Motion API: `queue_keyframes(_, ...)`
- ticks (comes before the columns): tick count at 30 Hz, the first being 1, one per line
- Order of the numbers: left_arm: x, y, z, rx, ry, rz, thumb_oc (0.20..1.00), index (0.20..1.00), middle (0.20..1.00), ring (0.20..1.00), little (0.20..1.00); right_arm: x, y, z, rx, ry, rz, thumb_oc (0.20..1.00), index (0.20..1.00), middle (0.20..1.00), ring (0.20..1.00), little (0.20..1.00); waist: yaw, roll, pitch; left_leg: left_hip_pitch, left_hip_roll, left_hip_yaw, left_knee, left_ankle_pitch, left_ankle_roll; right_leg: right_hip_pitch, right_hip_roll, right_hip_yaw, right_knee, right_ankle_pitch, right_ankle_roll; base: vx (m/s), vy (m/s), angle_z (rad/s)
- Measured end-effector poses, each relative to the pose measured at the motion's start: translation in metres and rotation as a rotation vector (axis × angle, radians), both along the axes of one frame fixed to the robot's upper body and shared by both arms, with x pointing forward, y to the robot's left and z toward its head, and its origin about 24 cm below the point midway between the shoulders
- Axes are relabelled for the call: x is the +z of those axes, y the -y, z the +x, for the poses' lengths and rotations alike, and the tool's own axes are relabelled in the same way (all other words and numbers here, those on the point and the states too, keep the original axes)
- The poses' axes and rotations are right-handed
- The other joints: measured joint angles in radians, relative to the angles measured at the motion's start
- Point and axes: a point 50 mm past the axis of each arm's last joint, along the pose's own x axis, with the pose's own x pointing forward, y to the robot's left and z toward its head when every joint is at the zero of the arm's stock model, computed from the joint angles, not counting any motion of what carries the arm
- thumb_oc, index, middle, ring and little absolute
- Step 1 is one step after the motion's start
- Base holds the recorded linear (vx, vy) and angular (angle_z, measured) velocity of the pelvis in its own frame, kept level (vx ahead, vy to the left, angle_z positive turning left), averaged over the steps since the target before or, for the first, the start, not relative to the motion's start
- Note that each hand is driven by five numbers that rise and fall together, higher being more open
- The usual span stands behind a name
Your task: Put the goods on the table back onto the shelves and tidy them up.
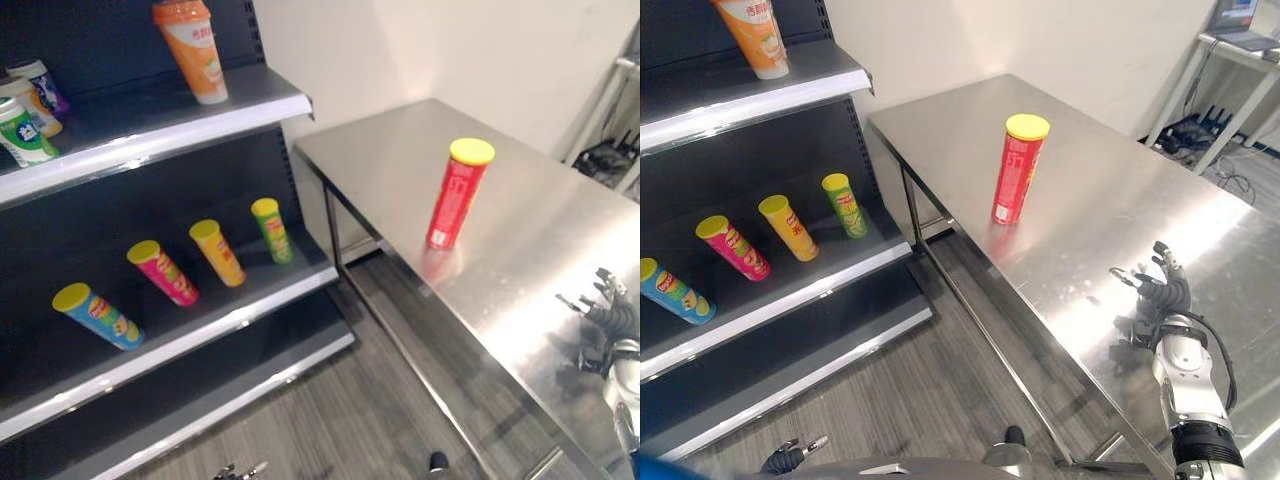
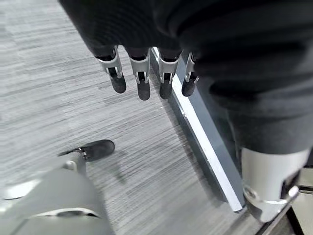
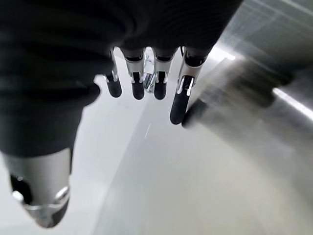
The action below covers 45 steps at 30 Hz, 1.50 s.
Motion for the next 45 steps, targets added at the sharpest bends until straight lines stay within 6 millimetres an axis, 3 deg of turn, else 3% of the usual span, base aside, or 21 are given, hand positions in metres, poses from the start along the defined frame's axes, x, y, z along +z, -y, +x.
queue_keyframes(11,0.0,0.0,0.001,-0.002,0.001,0.001,1.0,1.0,1.0,1.0,1.0,0.003,-0.019,0.011,0.099,-0.01,-0.044,1.0,1.0,1.0,1.0,1.0,0.003,-0.012,0.011,-0.002,-0.001,-0.002,0.0,0.005,0.0,-0.005,0.001,-0.001,0.0,0.003,-0.003,0.0,0.0,0.0)
queue_keyframes(15,0.0,0.0,0.0,-0.003,0.0,0.001,1.0,1.0,1.0,1.0,1.0,0.015,-0.049,0.035,0.27,-0.015,-0.124,1.0,1.0,1.0,1.0,1.0,0.006,0.002,0.026,-0.006,0.0,-0.004,0.0,0.006,0.0,-0.005,0.001,-0.002,0.0,0.003,-0.003,0.0,0.0,0.0)
queue_keyframes(18,0.001,0.001,0.006,-0.008,0.02,0.002,1.0,1.0,1.0,1.0,1.0,0.023,-0.065,0.047,0.354,0.002,-0.16,1.0,1.0,1.0,1.0,1.0,0.032,0.009,0.033,-0.004,-0.001,-0.007,0.001,0.007,0.001,-0.004,0.001,-0.005,0.0,0.003,-0.004,0.01,-0.002,0.02)
queue_keyframes(25,0.001,0.001,0.006,-0.008,0.019,0.002,1.0,1.0,1.0,1.0,1.0,0.044,-0.083,0.064,0.435,0.066,-0.2,1.0,1.0,1.0,1.0,1.0,0.064,-0.001,0.046,-0.02,-0.002,-0.029,0.006,0.012,-0.001,-0.004,0.001,-0.024,0.0,0.006,-0.008,0.0,-0.007,0.08)
queue_keyframes(36,0.001,0.0,0.007,-0.008,0.021,0.002,1.0,1.0,1.0,1.0,1.0,0.035,-0.081,0.065,0.426,0.022,-0.198,1.0,1.0,1.0,1.0,1.0,0.061,-0.007,0.052,-0.019,-0.002,-0.031,0.006,0.013,0.0,-0.002,0.0,-0.026,0.0,0.005,-0.008,0.0,0.0,0.0)
queue_keyframes(41,-0.002,-0.001,-0.005,0.005,-0.021,0.003,1.0,1.0,1.0,1.0,1.0,0.03,-0.065,0.054,0.365,0.011,-0.185,1.0,1.0,1.0,1.0,1.0,0.054,0.004,0.057,-0.019,-0.003,-0.045,0.006,0.013,0.0,0.009,-0.001,-0.039,0.0,0.0,-0.007,0.01,-0.014,0.08)
queue_keyframes(45,-0.001,-0.001,-0.002,0.003,-0.013,0.003,1.0,1.0,1.0,1.0,1.0,0.028,-0.059,0.051,0.341,0.005,-0.188,1.0,1.0,1.0,1.0,1.0,0.055,0.006,0.056,-0.019,-0.003,-0.051,0.005,0.013,0.001,0.013,-0.001,-0.045,0.0,-0.002,-0.007,0.0,-0.01,0.04)
